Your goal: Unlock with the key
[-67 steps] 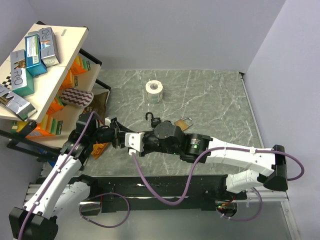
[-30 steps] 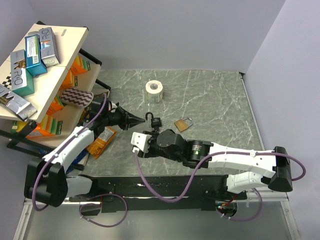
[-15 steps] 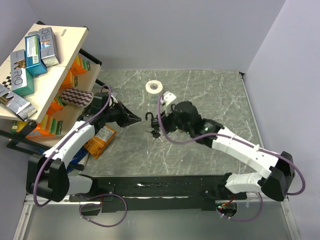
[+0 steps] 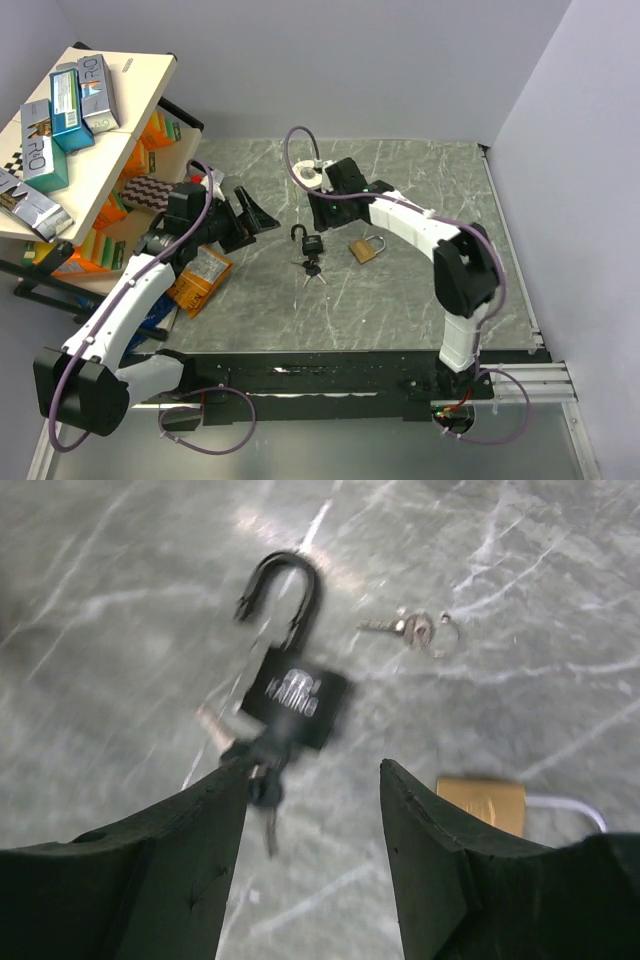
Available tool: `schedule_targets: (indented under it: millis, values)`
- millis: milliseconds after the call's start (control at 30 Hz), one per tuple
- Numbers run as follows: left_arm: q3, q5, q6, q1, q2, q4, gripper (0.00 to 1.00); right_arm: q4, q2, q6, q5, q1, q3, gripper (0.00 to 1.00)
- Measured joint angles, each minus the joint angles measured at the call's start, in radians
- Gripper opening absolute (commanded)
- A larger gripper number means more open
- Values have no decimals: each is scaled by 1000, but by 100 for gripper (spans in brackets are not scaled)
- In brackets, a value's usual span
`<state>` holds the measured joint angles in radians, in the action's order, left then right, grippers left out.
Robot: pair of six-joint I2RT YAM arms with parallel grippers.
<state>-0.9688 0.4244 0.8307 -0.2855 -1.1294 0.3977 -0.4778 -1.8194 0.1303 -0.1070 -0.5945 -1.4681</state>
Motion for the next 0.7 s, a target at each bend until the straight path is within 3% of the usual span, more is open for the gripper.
schedule_targets:
  millis: [200, 700]
  values:
    - [0, -31, -26, 0, 31, 21, 97, -13, -160, 103, -3, 37, -55, 60]
    - [0, -61, -83, 0, 40, 33, 96, 38, -312, 322, -105, 186, -90, 51]
